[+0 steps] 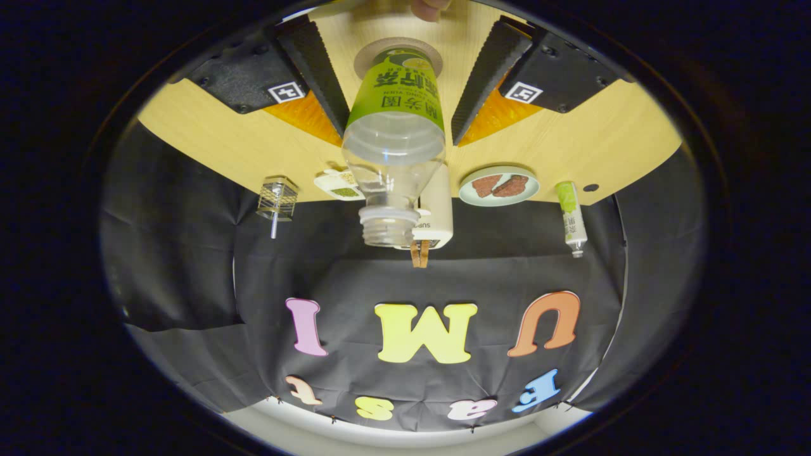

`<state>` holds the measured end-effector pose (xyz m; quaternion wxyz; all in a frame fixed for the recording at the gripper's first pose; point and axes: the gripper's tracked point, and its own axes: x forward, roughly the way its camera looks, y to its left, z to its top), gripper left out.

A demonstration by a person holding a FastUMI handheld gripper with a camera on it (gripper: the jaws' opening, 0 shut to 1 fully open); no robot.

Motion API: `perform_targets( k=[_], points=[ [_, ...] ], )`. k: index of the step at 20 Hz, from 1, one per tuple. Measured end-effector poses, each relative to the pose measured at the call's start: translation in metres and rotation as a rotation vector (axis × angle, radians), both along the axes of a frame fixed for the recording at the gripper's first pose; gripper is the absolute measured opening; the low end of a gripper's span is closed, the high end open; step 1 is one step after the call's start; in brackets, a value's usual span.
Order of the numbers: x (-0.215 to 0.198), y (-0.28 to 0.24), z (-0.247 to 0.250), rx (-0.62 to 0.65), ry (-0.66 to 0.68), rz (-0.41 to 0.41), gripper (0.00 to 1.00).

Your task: Take the bottle from table, then pour the juice into the cup, finally place the bottle on the coaster

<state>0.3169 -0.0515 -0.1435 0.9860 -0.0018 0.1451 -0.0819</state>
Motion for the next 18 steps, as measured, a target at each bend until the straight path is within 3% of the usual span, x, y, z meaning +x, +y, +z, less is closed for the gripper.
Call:
perform_targets(
  k=[9,18],
  points=[
    [-0.027,0.001,0.022,0.018,-0.028,-0.021,0.99],
    [-0.093,-0.003,0.077,-0.056,-0.094,-0.044,0.99]
  ],
)
